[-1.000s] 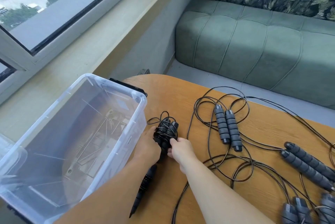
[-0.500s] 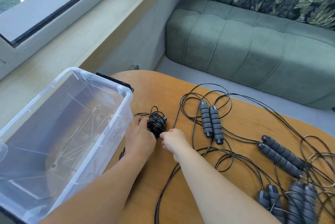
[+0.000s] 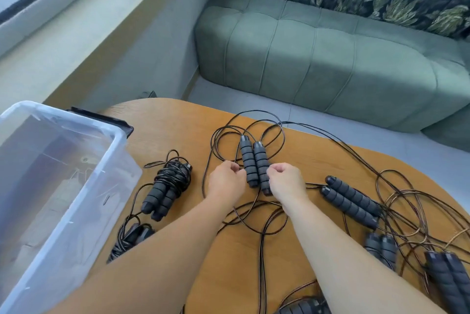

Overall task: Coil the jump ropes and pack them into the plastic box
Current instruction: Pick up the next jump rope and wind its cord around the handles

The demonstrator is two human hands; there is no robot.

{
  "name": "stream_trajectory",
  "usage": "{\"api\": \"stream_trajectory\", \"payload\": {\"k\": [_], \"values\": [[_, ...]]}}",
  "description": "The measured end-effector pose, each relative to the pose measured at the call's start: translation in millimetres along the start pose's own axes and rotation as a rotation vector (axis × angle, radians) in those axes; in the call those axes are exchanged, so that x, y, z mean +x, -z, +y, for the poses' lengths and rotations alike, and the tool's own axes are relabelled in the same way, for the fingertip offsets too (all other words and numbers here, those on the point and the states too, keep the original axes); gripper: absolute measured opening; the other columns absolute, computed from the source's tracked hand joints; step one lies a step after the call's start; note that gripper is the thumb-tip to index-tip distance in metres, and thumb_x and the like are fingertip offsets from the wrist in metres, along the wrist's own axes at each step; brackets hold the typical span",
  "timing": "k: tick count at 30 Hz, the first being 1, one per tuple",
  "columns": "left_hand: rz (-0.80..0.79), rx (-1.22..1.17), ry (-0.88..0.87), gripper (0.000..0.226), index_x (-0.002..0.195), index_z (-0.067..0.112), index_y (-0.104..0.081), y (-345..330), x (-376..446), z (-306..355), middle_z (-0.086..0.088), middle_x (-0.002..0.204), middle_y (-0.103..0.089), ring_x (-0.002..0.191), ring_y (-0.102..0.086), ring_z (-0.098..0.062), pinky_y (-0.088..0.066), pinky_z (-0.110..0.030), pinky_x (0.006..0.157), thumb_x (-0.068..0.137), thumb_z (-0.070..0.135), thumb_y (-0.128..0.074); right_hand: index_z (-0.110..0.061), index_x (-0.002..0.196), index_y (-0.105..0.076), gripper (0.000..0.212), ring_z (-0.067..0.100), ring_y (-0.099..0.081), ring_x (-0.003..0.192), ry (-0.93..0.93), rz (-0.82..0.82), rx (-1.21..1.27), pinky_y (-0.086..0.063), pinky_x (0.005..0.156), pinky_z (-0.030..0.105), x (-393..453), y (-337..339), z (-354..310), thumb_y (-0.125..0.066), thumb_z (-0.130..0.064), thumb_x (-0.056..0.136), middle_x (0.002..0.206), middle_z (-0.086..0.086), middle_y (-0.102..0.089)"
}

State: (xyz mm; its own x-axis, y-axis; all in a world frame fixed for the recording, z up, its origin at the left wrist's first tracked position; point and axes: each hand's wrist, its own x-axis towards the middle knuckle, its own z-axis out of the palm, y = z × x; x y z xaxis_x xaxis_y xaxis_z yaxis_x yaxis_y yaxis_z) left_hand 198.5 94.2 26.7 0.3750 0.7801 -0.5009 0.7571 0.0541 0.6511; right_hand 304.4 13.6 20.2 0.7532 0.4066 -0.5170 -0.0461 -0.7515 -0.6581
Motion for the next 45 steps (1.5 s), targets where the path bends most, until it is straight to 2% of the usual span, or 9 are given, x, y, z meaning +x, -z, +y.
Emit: {"api": "stream_trajectory", "payload": {"k": [6, 15, 20, 23, 27, 32, 40, 42, 45], "values": [[-0.025, 0.009, 0.101, 0.057, 0.140, 0.012, -0.046, -43.0, 43.0, 8.6, -0.007, 0.128, -0.059, 0.113, -0.058, -0.024, -0.049, -0.033, 0.087, 0.095, 0.046, -0.056, -0.015, 0.141, -0.052, 0.051, 0.026, -0.054, 0.122, 0.001, -0.086, -0.204, -0.045, 0.099, 0.037, 34.0, -1.6, 14.3, -0.050, -0.042, 0.098, 0.138, 0.005, -0.057], [-0.034, -0.218, 0.119, 0.027, 0.109, 0.011, -0.062, -42.2, 33.6, 11.8, 0.000, 0.092, -0.066, 0.080, -0.063, -0.016, -0.054, -0.029, 0.066, 0.086, 0.024, -0.067, -0.012, 0.107, -0.069, 0.028, 0.024, -0.060, 0.091, 0.012, -0.162, -0.048, -0.052, 0.088, 0.040, 28.1, -0.1, 16.2, -0.054, -0.034, 0.098, 0.099, 0.005, -0.068], [-0.143, -0.450, 0.131, 0.033, 0.124, 0.020, -0.059, -22.7, -4.9, 15.5, -0.005, 0.104, -0.066, 0.081, -0.058, -0.019, -0.044, -0.027, 0.057, 0.093, 0.015, -0.051, -0.019, 0.088, -0.068, 0.012, 0.021, -0.064, 0.086, -0.045, -0.271, 0.215, -0.055, 0.086, 0.042, -8.5, 15.0, 10.6, -0.060, -0.025, 0.095, 0.090, 0.002, -0.071], [-0.203, -0.397, 0.092, 0.034, 0.121, 0.024, -0.059, -8.2, -32.1, 19.0, -0.006, 0.106, -0.067, 0.087, -0.060, -0.020, -0.051, -0.032, 0.067, 0.094, 0.010, -0.044, -0.014, 0.105, -0.067, 0.017, 0.020, -0.064, 0.086, -0.041, -0.317, 0.206, -0.054, 0.071, 0.032, -34.2, 25.9, 8.0, -0.062, -0.026, 0.094, 0.100, 0.004, -0.071], [-0.274, -0.251, -0.010, 0.036, 0.123, 0.028, -0.055, 15.4, -68.5, 25.7, -0.007, 0.108, -0.067, 0.099, -0.063, -0.025, -0.052, -0.049, 0.095, 0.089, 0.018, -0.046, -0.015, 0.094, -0.072, 0.014, 0.020, -0.071, 0.080, -0.010, -0.351, 0.187, -0.058, 0.085, 0.042, -65.5, 46.1, 2.5, -0.066, -0.027, 0.091, 0.089, 0.003, -0.075], [-0.355, 0.030, -0.256, 0.071, 0.121, 0.027, -0.046, 54.4, -124.9, 38.0, -0.003, 0.117, -0.047, 0.094, -0.059, -0.017, -0.055, -0.036, 0.075, 0.061, 0.040, -0.082, 0.002, 0.103, -0.071, 0.017, 0.018, -0.074, 0.073, -0.025, -0.479, 0.352, -0.061, 0.067, 0.030, -116.7, 84.9, -18.4, -0.069, -0.007, 0.088, 0.087, 0.012, -0.076], [-0.128, 0.374, -0.545, 0.077, 0.133, 0.026, -0.036, 108.8, -202.5, 66.5, 0.007, 0.104, -0.049, 0.090, -0.051, -0.016, -0.042, -0.023, 0.072, 0.068, 0.031, -0.078, -0.002, 0.110, -0.070, 0.028, 0.026, -0.073, 0.090, 0.041, -0.629, 0.357, -0.058, 0.087, 0.038, -199.3, 132.6, -43.6, -0.068, -0.022, 0.091, 0.102, 0.016, -0.075], [-0.063, 0.399, -0.540, 0.070, 0.129, 0.026, -0.037, 123.2, -221.7, 76.5, 0.014, 0.089, -0.046, 0.079, -0.047, -0.012, -0.034, -0.016, 0.059, 0.071, 0.029, -0.076, -0.003, 0.094, -0.071, 0.033, 0.020, -0.071, 0.071, 0.129, -0.554, 0.278, -0.058, 0.070, 0.030, -215.7, 152.3, -53.5, -0.067, -0.035, 0.092, 0.082, 0.009, -0.075], [-0.064, 0.467, -0.577, 0.056, 0.117, 0.031, -0.043, 142.6, -239.8, 91.8, 0.015, 0.082, -0.046, 0.073, -0.050, -0.008, -0.030, -0.013, 0.052, 0.071, 0.028, -0.075, -0.017, 0.066, -0.061, 0.038, 0.017, -0.053, 0.059, 0.410, -0.022, 0.172, -0.044, 0.061, 0.031, -216.7, 180.4, -68.7, -0.062, -0.045, 0.091, 0.059, -0.004, -0.058]]}}
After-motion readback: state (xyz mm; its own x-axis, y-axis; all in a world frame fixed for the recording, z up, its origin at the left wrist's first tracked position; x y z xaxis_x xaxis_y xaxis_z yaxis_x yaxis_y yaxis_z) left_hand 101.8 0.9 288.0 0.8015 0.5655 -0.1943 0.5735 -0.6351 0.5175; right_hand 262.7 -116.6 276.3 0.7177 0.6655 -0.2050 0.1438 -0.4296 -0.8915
